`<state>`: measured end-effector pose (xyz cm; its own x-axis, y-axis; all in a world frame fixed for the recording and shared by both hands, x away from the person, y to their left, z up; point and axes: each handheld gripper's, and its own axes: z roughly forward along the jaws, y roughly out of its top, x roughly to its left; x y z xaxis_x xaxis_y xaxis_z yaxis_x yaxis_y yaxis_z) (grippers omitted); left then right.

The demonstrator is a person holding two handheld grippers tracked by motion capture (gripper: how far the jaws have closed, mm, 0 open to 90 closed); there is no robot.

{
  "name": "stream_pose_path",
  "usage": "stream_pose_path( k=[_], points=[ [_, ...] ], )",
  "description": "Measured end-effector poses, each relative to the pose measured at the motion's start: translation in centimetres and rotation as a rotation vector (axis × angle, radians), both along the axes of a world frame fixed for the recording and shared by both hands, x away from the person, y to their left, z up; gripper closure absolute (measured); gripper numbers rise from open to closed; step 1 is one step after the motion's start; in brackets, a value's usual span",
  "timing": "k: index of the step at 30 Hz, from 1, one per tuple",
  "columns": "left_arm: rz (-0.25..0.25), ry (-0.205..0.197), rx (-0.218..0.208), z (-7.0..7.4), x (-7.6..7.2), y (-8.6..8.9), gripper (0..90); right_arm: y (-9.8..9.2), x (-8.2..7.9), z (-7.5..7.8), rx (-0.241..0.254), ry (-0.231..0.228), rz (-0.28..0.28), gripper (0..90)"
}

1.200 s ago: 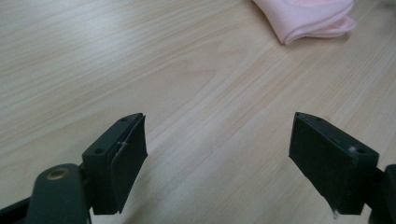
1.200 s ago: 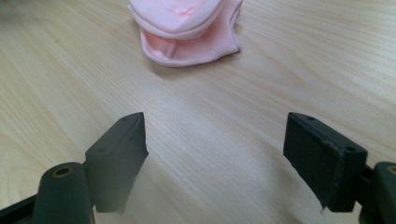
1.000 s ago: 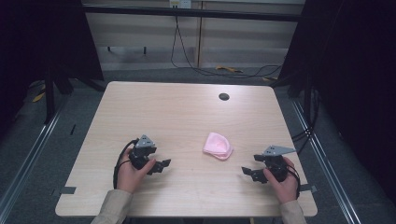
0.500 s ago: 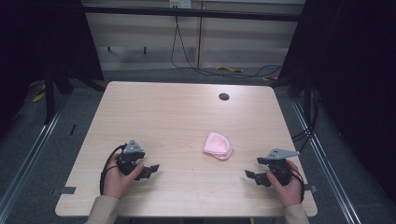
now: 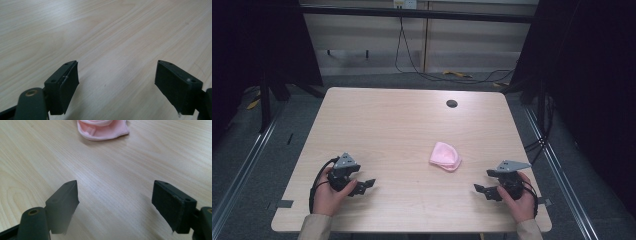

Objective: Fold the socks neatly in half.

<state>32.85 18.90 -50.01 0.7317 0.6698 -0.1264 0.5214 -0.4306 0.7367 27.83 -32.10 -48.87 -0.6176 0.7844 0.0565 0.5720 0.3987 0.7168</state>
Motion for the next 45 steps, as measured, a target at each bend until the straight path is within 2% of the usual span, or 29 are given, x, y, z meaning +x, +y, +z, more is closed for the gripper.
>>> stream_pose_path(
  k=[4, 10, 15, 18, 21, 23, 25, 27, 29, 36, 38, 45],
  points=[
    [0.004, 0.016, -0.008, 0.0, -0.3, 1.3, 18.9, 0.1, 0.1, 0.0, 0.001, 0.005, 0.004, 21.1],
    [0.044, 0.019, -0.018, -0.2, -0.6, 3.0, 18.8, -0.3, -0.3, 0.0, 0.005, 0.004, -0.002, 21.1],
    [0.052, 0.014, 0.006, -0.4, -0.9, 3.9, 18.8, -1.0, -0.7, 0.2, 0.020, 0.001, -0.019, 21.1],
    [0.052, 0.005, 0.025, -0.5, -1.0, 4.2, 18.9, -1.3, -0.9, 0.1, 0.018, 0.005, -0.024, 21.1],
    [0.061, -0.001, 0.024, -0.5, -1.3, 4.6, 18.9, -1.6, -1.0, 0.0, 0.016, 0.009, -0.030, 21.1],
    [0.060, -0.007, 0.044, -0.5, -1.5, 4.9, 18.9, -1.9, -1.2, 0.0, 0.004, 0.007, -0.041, 21.1],
    [0.062, -0.006, 0.032, -0.6, -1.6, 5.0, 18.9, -2.0, -1.2, -0.1, 0.006, 0.012, -0.046, 21.1],
    [0.063, -0.025, 0.047, -0.4, -1.9, 5.4, 19.1, -2.3, -1.2, -0.2, 0.009, 0.013, -0.054, 21.1],
    [0.063, -0.026, 0.041, -0.4, -1.9, 5.5, 19.1, -2.3, -1.2, -0.3, 0.007, 0.014, -0.052, 21.1],
    [0.075, -0.014, 0.044, -0.8, -2.1, 6.3, 19.1, -2.3, -1.2, -0.6, -0.004, 0.027, -0.051, 21.1],
    [0.085, -0.013, 0.034, -0.9, -2.1, 6.5, 19.1, -2.3, -1.2, -0.6, -0.009, 0.022, -0.049, 21.1],
    [0.085, -0.019, 0.042, -1.2, -2.1, 6.8, 18.9, -2.5, -1.2, -0.8, -0.016, 0.001, -0.056, 20.6]
  ],
)
